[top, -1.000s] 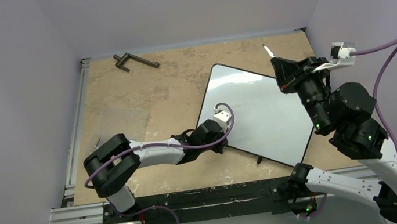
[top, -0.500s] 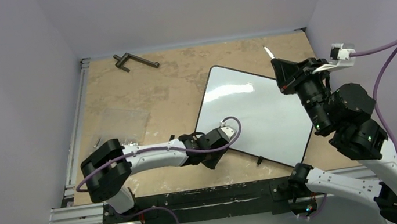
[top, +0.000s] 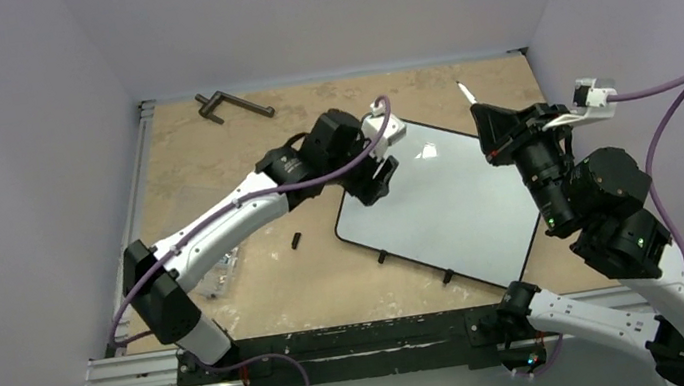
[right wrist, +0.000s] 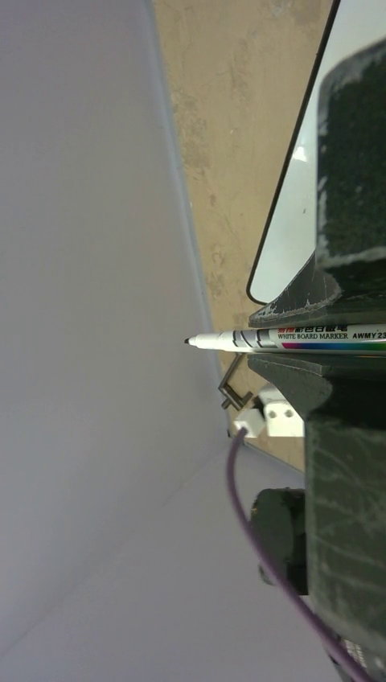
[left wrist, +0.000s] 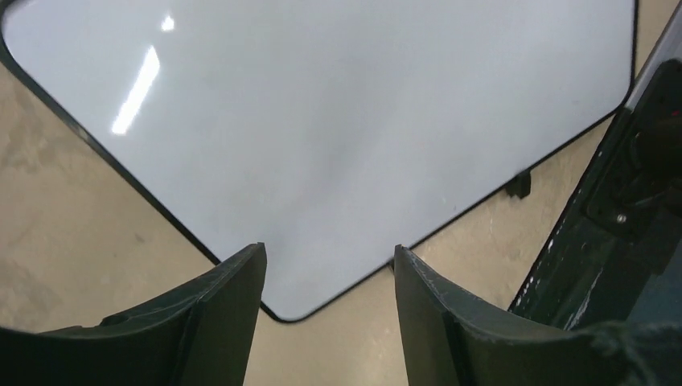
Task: Write a sentence on the whiteboard
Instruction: Move the whiteboard to the center of the board.
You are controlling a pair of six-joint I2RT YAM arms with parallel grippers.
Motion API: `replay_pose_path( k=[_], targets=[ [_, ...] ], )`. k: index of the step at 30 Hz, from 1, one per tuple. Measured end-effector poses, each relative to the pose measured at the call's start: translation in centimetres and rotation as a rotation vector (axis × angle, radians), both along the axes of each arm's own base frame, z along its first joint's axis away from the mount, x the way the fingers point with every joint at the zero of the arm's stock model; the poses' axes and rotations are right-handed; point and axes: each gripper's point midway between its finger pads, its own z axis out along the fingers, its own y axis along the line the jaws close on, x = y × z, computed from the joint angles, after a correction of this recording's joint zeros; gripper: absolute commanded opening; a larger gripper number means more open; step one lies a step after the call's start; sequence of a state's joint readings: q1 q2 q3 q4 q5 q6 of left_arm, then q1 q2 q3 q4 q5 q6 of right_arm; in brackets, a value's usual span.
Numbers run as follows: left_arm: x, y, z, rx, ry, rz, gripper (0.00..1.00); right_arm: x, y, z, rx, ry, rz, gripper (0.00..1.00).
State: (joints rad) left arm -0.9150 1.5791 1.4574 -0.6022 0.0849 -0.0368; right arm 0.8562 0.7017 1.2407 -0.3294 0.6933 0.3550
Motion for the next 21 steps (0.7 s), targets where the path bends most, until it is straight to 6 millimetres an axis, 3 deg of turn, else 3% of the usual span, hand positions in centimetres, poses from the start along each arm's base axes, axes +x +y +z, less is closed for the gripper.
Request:
replay_pose_path(
  k=[3,6,9,14,18,21],
  targets=[
    [3.0,-2.2,3.3,-0.064,-0.034,-0.094,0.61,-0.1,0.0,0.1,0.001,-0.002,0.004,0.0],
    [5.5,-4.3,4.6,-0.105,-0.038,-0.178,0.62,-0.1,0.0,0.0,-0.001,-0.001,0.006,0.0],
    [8.1,-5.8,4.2,-0.129,-0.015,-0.247,0.62,-0.1,0.1,-0.1,-0.007,0.003,0.01,0.0],
    [10.7,-7.5,2.7,-0.172,0.051,-0.32,0.63,-0.3,0.6,-0.4,-0.018,0.008,0.04,0.0],
    [11.4,-8.1,2.1,-0.196,0.069,-0.341,0.65,-0.6,0.8,-0.6,-0.025,0.013,0.064,0.0],
    [11.5,-8.7,3.1,-0.23,0.055,-0.363,0.68,-0.8,0.8,-0.7,-0.025,0.014,0.077,0.0]
  ],
)
